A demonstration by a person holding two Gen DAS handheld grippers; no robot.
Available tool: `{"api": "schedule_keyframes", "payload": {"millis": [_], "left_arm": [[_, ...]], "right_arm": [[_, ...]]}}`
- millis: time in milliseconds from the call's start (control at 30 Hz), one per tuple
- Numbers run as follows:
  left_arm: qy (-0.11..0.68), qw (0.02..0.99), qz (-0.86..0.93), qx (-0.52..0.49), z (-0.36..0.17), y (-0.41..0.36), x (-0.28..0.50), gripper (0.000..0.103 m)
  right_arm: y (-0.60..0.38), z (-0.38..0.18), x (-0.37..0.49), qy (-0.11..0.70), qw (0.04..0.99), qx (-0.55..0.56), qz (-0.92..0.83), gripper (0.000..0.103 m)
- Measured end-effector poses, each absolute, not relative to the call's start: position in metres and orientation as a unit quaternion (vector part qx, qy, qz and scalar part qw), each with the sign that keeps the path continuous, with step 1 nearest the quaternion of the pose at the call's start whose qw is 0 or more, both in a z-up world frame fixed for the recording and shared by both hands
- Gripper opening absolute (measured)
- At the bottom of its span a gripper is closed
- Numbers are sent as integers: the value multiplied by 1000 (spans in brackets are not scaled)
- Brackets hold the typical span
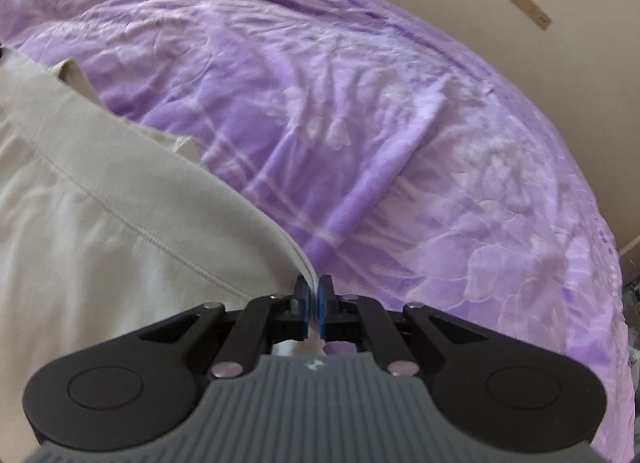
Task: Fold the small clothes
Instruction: 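Grasp the hem with the left gripper while the right gripper grasps it too, lifting, then lay the hem over the body and open both grippers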
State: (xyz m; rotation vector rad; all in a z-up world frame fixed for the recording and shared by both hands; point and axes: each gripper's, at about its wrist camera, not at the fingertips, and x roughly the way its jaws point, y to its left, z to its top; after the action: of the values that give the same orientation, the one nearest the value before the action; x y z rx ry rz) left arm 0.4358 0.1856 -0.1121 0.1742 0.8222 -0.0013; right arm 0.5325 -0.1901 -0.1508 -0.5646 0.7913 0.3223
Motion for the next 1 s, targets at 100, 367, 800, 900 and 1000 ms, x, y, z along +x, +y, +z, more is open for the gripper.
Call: {"api": "schedule_keyframes", "payload": {"millis": [100, 367, 800, 900, 1000], "left_arm": [[377, 923, -1, 73, -90, 187, 430, 3], [400, 914, 6, 63, -105, 183, 454, 9], [416, 909, 0, -1, -54, 191, 377, 45], [420, 907, -20, -34, -40, 195, 337, 45], [426, 899, -32, -95, -35, 207, 299, 45]], "right_arm": [[-190, -132, 520, 351, 885, -273, 140, 0], [-191, -120, 544, 373, 887, -240, 127, 0], [-216, -85, 504, 401, 895, -163, 110, 52], [-224, -73, 472, 420, 889, -135, 121, 52], [-237, -66, 436, 441, 883, -97, 131, 52]]}}
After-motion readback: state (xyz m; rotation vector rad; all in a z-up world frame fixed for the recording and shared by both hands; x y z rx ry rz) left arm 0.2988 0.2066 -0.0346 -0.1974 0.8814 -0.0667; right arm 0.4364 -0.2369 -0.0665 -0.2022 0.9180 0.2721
